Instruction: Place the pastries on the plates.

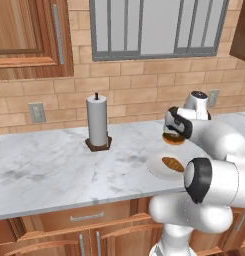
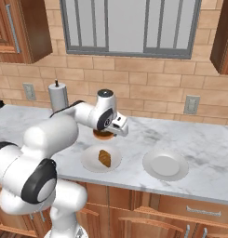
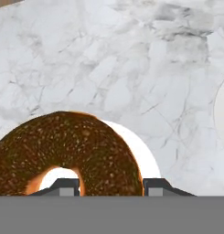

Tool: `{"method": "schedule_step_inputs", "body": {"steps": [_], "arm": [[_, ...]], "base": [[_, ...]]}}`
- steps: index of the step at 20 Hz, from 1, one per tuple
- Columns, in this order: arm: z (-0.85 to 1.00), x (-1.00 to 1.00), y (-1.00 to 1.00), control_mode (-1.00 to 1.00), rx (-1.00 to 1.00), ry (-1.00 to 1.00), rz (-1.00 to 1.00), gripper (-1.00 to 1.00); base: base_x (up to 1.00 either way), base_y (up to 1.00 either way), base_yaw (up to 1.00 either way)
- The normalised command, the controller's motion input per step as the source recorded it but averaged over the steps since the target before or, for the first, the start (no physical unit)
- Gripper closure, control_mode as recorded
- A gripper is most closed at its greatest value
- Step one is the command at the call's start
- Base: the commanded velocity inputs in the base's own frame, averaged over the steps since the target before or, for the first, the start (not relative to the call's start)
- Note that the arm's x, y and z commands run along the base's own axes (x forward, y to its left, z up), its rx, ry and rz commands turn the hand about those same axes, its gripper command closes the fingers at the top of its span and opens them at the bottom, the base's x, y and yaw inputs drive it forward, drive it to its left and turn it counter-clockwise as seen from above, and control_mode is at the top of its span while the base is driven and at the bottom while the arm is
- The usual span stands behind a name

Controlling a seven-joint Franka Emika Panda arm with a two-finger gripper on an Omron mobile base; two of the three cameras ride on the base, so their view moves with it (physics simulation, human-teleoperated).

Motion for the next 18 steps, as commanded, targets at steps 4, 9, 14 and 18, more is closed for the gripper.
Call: {"method": "schedule_step_inputs", "body": {"steps": [4,9,14,18], "arm": [[0.04,-0.27,-1.00,-1.00,0.00,0.00,-0.13,1.00],[0.00,-0.23,-1.00,-1.00,0.00,0.00,-0.12,1.00],[0.00,-0.20,-1.00,-1.00,0.00,0.00,-0.08,1.00],[0.00,-0.14,-1.00,-1.00,0.00,0.01,-0.07,1.00]], "base": [[0.00,0.00,0.00],[0.00,0.00,0.00],[0.00,0.00,0.00],[0.00,0.00,0.00]]}}
